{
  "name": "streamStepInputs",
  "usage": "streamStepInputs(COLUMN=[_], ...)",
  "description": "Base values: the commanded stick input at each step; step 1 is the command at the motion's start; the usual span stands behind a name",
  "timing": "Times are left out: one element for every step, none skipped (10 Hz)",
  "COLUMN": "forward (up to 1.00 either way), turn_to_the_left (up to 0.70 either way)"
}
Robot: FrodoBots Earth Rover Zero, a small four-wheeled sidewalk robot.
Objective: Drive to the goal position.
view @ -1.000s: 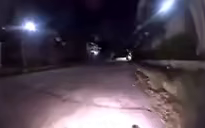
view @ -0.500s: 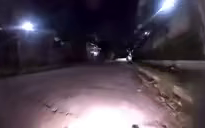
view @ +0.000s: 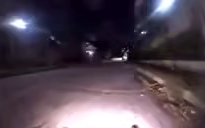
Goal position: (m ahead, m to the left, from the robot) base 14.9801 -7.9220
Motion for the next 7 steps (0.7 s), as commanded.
streamStepInputs(forward=[0.7,0.7,0.7,0.7,0.7,0.7,0.7], turn_to_the_left=[-0.35,-0.35,-0.31,-0.11,0.0,0.0,0.0])
